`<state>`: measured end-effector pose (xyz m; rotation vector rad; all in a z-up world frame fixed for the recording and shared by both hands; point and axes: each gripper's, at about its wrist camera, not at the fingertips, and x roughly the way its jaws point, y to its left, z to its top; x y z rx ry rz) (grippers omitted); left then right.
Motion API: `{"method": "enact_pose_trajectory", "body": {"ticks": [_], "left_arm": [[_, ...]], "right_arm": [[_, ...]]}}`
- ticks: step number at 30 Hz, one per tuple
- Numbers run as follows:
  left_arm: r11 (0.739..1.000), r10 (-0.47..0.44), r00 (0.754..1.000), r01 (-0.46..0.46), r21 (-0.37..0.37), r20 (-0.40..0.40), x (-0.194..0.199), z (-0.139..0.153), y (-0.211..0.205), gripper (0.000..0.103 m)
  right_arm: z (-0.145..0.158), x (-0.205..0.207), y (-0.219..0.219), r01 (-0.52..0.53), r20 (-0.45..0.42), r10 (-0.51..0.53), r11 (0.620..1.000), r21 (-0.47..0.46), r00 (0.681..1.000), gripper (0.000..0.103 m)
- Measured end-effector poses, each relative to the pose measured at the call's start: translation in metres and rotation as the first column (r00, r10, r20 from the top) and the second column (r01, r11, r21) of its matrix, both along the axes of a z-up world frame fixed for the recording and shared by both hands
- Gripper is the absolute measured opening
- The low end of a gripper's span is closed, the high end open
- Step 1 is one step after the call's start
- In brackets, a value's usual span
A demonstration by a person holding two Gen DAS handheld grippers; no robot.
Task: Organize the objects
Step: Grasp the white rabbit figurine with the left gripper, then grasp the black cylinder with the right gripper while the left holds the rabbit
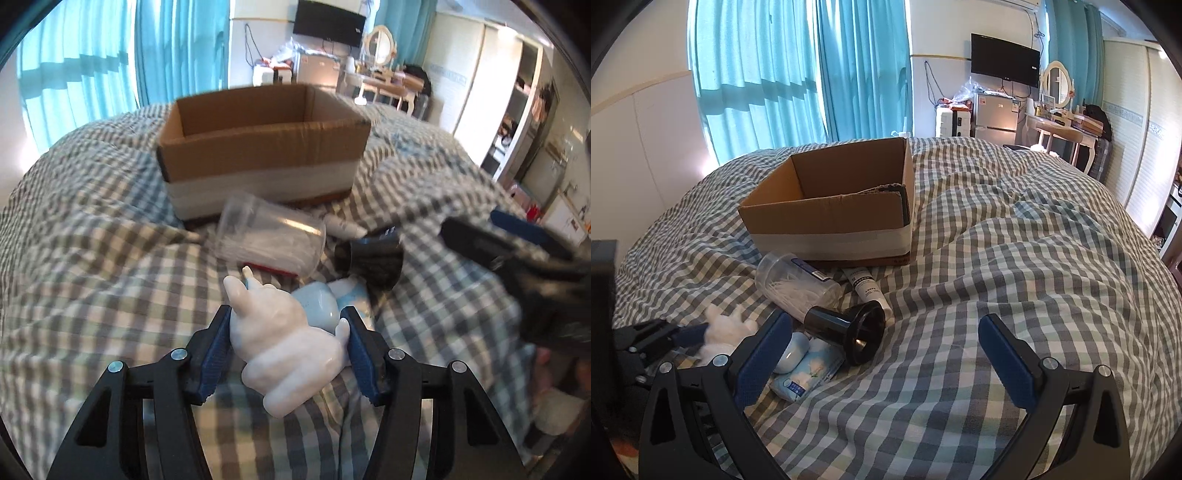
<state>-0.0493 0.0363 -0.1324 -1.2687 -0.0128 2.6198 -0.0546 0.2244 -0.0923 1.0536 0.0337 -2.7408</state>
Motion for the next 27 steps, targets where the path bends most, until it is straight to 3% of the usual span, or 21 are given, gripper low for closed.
{"method": "enact_pose_trajectory", "body": {"ticks": [5, 11, 17, 23, 27], "left_arm": [[0.997, 0.073, 0.994, -0.074, -0.01, -0.077, 0.0, 0.027, -0.02, 0.06], [0.991, 0.126, 0.985, -0.13, -0.033, -0.114, -0.008, 0.038, -0.036, 0.06], [0.986, 0.131, 0.982, -0.143, -0.084, -0.133, -0.019, 0.033, -0.042, 0.06], [0.985, 0.147, 0.982, -0.156, -0.071, -0.118, -0.037, 0.022, -0.051, 0.06], [0.987, 0.15, 0.984, -0.156, -0.048, -0.1, -0.044, 0.016, -0.056, 0.06]], "right_arm": [[-0.004, -0.004, -0.005, 0.002, 0.024, -0.003, 1.0, 0.019, 1.0, 0.101], [-0.018, -0.017, -0.027, -0.026, 0.098, 0.018, 0.996, 0.08, 0.995, 0.101], [-0.036, -0.034, -0.045, -0.042, 0.169, 0.023, 0.994, 0.105, 0.985, 0.101], [-0.056, -0.055, -0.058, -0.034, 0.232, 0.004, 0.991, 0.127, 0.973, 0.1], [-0.066, -0.067, -0.061, -0.014, 0.257, -0.022, 0.99, 0.14, 0.966, 0.089]]}}
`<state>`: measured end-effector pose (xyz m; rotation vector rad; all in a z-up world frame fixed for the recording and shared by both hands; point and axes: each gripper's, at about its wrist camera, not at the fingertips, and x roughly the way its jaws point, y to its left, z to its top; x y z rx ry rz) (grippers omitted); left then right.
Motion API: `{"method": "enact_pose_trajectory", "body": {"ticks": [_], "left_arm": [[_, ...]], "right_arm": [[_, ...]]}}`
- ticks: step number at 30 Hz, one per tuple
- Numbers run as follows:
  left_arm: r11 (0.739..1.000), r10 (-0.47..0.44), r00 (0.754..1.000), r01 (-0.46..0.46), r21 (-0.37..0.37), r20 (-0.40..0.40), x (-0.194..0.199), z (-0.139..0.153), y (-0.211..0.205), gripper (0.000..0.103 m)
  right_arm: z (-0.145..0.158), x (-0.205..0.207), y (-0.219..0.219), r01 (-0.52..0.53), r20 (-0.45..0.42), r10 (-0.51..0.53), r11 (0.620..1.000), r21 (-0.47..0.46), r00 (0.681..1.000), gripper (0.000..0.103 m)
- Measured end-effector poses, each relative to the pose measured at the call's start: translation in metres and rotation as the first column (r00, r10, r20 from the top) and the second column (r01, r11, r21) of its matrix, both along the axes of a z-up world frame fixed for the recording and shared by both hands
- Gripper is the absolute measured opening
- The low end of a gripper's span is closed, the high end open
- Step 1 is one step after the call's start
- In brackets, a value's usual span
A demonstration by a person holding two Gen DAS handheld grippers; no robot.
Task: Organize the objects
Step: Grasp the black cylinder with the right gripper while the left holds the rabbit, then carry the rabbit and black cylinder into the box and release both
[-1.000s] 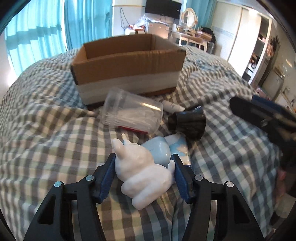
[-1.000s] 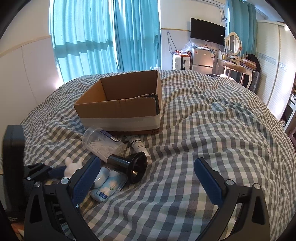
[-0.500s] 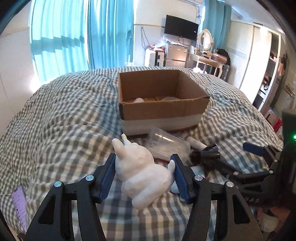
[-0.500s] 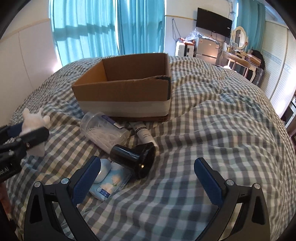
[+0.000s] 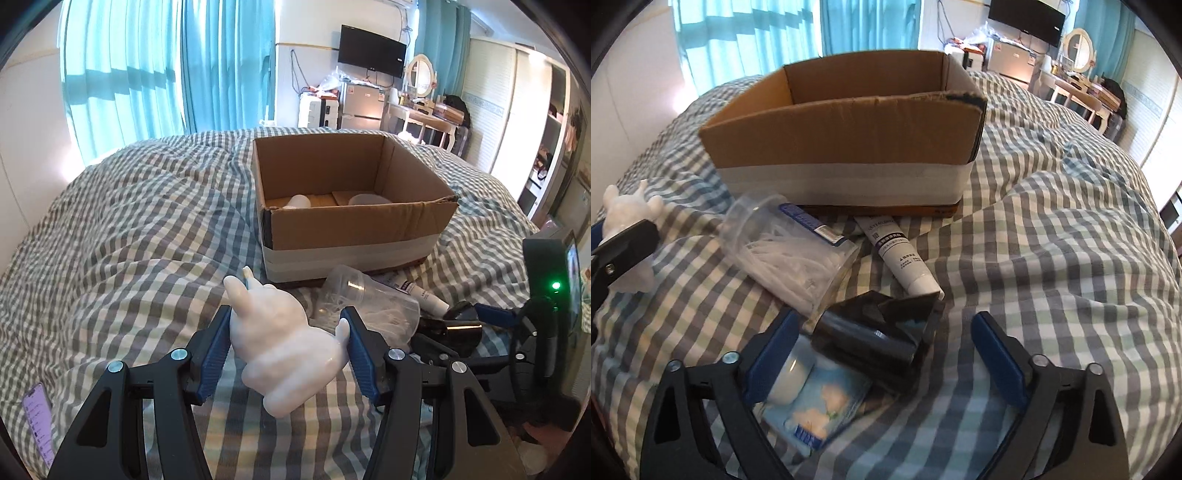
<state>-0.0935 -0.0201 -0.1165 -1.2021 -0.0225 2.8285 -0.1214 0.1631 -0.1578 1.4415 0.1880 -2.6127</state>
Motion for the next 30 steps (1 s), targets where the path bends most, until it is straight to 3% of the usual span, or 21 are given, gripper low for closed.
{"method": "enact_pose_trajectory", "body": {"ticks": [6, 17, 21, 30], "left_arm": [[0.999, -0.004, 0.999, 0.003, 0.032, 0.033, -0.005, -0.01, -0.003, 0.06], [0.998, -0.004, 1.0, 0.004, 0.058, -0.003, 0.011, -0.001, -0.008, 0.06], [0.999, -0.008, 1.0, 0.008, 0.049, -0.002, 0.019, 0.005, -0.007, 0.06], [1.0, -0.019, 0.999, 0.02, 0.015, -0.047, 0.039, 0.032, 0.008, 0.06]], "right_arm": [[-0.009, -0.002, -0.002, 0.01, 0.013, -0.011, 0.999, 0.042, 1.0, 0.05], [0.018, 0.016, -0.005, -0.021, -0.067, 0.024, 0.999, 0.044, 0.997, 0.048], [0.03, 0.03, -0.011, -0.059, -0.088, 0.067, 0.994, 0.092, 0.994, 0.048], [0.068, 0.061, -0.002, -0.081, -0.168, 0.084, 0.996, 0.028, 0.982, 0.048]]}}
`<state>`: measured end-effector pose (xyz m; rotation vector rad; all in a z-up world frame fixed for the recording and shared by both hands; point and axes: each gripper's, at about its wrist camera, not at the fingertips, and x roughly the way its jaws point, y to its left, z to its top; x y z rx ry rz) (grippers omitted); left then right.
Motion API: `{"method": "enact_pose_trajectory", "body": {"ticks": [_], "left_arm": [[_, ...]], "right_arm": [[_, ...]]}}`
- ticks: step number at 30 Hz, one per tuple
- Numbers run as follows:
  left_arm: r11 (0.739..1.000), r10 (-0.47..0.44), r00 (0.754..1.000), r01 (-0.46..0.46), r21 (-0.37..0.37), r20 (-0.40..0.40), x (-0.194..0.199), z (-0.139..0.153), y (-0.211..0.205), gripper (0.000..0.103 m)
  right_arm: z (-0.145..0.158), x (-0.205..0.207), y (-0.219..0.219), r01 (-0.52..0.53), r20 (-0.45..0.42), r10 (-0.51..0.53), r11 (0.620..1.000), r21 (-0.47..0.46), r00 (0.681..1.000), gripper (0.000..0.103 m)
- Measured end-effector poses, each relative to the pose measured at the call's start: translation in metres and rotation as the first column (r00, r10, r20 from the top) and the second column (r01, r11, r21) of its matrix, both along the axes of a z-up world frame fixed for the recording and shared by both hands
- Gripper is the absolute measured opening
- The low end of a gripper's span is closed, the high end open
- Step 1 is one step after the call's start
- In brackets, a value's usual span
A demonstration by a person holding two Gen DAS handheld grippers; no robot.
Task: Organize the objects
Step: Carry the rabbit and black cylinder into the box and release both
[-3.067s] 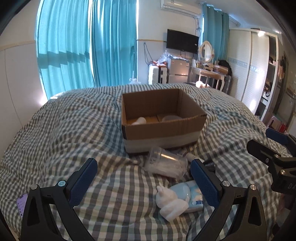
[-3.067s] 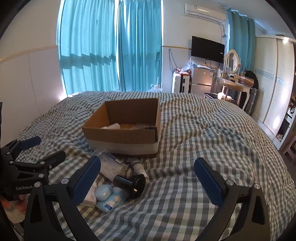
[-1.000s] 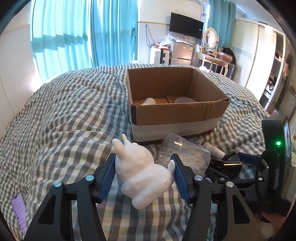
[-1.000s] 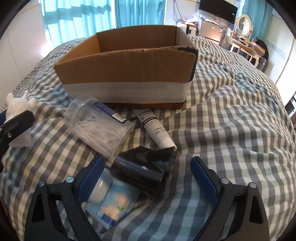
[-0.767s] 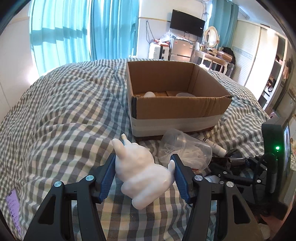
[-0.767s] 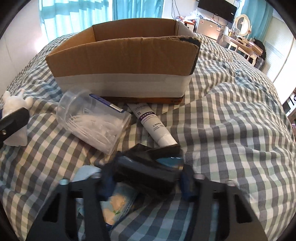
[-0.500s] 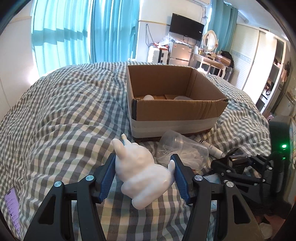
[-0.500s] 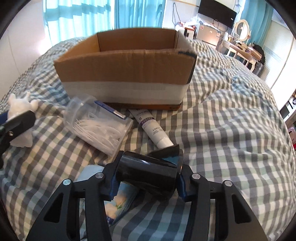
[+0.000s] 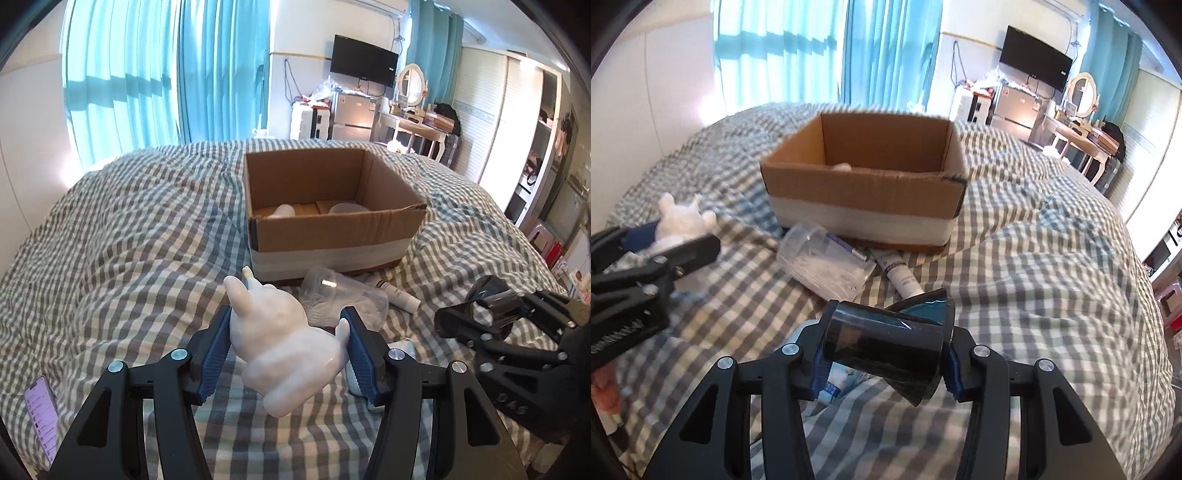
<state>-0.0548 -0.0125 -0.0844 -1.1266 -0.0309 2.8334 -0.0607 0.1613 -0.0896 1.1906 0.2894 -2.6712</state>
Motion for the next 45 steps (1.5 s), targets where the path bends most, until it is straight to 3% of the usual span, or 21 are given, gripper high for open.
{"method": "enact_pose_trajectory", "body": {"ticks": [9, 20, 31, 38, 45], "left_arm": [[1.0, -0.002, 0.999, 0.001, -0.022, -0.043, 0.003, 0.028, 0.012, 0.06], [1.0, 0.007, 0.995, -0.006, 0.004, -0.102, -0.019, 0.065, 0.011, 0.06], [0.999, 0.033, 0.988, -0.03, 0.026, -0.152, -0.071, 0.105, -0.004, 0.06], [0.999, 0.028, 0.99, -0.024, 0.027, -0.135, -0.115, 0.098, -0.009, 0.06], [0.999, -0.022, 0.993, 0.027, 0.043, -0.114, -0.166, 0.081, -0.014, 0.06]], "right_arm": [[0.046, 0.023, 0.012, -0.029, -0.093, 0.025, 0.999, -0.043, 0.995, 0.048], [0.098, 0.013, 0.007, -0.085, -0.163, 0.077, 0.995, -0.047, 0.984, 0.048], [0.149, -0.037, -0.009, -0.112, -0.233, 0.1, 0.993, -0.038, 0.967, 0.048], [0.163, -0.091, -0.027, -0.129, -0.238, 0.117, 0.991, -0.037, 0.964, 0.048], [0.158, -0.159, -0.046, -0.138, -0.215, 0.123, 0.989, -0.055, 0.969, 0.048]]}}
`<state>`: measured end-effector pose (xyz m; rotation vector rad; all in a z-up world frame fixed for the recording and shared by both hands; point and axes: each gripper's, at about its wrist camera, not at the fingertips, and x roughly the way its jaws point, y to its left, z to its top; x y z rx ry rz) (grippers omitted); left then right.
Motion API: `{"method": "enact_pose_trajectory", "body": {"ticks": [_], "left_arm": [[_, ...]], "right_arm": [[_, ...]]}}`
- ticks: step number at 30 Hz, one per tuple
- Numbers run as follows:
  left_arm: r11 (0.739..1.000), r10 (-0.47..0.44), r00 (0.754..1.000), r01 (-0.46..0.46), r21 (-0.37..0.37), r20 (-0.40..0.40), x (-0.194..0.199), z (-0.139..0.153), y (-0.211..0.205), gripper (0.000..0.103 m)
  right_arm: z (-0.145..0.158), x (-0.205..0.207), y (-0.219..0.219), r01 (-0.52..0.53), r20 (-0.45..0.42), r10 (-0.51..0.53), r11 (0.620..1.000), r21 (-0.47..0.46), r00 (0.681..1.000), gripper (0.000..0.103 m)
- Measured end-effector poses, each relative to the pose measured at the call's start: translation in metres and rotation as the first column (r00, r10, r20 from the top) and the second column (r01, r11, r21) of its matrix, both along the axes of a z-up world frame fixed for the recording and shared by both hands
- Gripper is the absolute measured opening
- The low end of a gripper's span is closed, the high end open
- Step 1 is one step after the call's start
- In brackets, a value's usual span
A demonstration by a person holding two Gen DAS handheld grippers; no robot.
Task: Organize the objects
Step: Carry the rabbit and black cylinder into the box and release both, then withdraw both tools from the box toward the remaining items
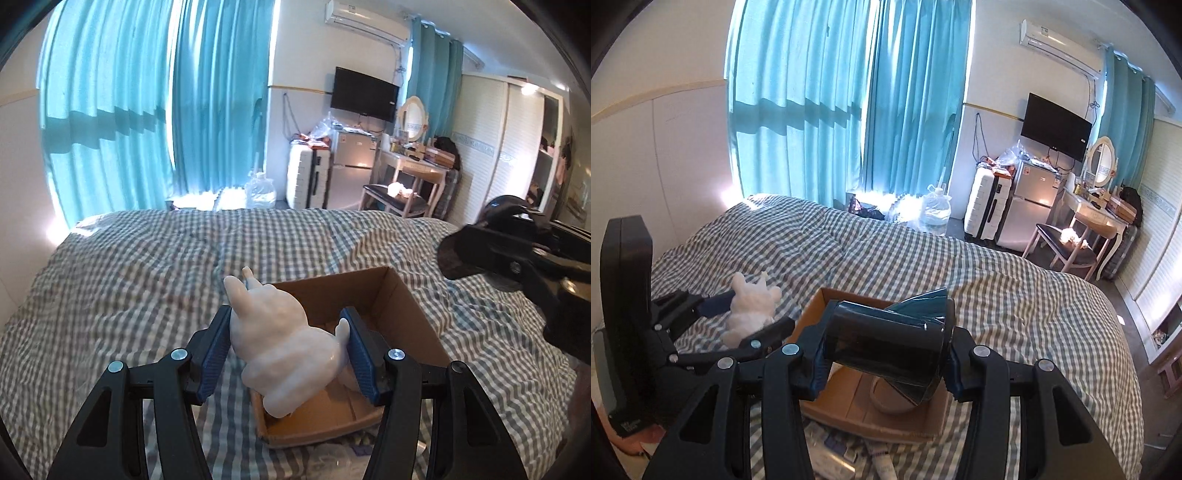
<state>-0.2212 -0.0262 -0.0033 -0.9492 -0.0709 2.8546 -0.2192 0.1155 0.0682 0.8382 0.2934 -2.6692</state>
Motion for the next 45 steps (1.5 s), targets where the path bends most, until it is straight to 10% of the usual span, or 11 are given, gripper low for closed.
{"method": "enact_pose_trajectory", "body": {"ticks": [26, 35, 45], "left_arm": [[0.989, -0.147, 0.971, 0.147, 0.018, 0.19, -0.093, -0.092, 0.029, 0.06], [0.987, -0.161, 0.963, 0.161, 0.017, 0.216, -0.09, -0.098, 0.035, 0.071], [0.991, -0.13, 0.983, 0.131, -0.006, 0.13, -0.057, -0.057, 0.035, 0.093]], "right_arm": [[-0.132, -0.142, 0.013, 0.015, 0.256, -0.002, 0.999, -0.05, 0.967, 0.048], [-0.133, -0.139, 0.016, 0.028, 0.269, -0.01, 0.998, -0.064, 0.963, 0.049], [-0.086, -0.107, 0.043, 0.102, 0.174, -0.081, 0.988, -0.119, 0.981, 0.079]]}}
